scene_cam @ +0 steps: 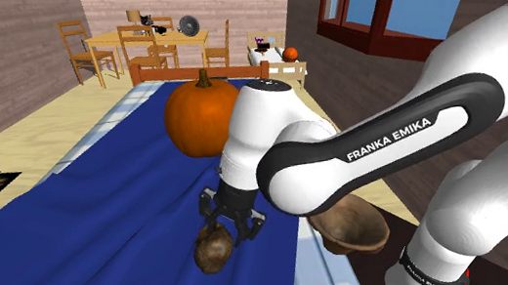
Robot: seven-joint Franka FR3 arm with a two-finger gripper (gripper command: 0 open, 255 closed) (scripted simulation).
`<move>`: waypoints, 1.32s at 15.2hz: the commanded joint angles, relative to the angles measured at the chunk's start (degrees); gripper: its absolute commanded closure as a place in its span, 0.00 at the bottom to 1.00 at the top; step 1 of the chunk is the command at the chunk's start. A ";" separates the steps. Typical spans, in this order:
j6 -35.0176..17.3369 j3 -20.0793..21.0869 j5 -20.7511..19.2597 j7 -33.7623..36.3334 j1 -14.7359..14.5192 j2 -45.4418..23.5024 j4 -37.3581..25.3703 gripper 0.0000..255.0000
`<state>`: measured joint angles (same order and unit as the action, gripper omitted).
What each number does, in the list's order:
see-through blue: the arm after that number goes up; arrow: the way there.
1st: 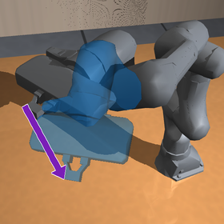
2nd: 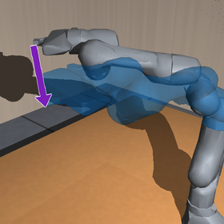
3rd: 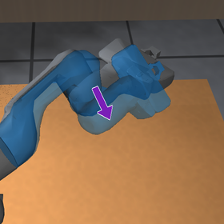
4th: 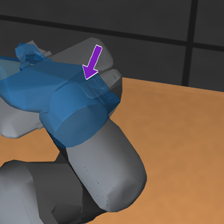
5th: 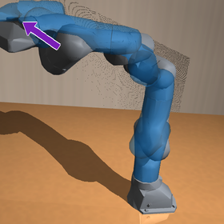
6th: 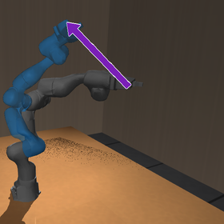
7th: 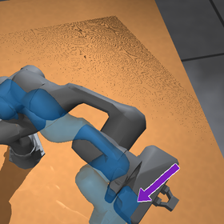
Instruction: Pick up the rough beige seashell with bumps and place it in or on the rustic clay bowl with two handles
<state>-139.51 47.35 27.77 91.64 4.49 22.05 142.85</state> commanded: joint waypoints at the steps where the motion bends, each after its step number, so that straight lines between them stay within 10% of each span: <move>1: 1.98 -0.86 0.02 -0.14 -0.20 1.07 -0.92 1.00; 20: 18.18 -6.78 -1.71 0.72 -0.72 7.29 -11.01 1.00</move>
<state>-122.20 40.76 26.21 92.15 3.76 29.15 132.57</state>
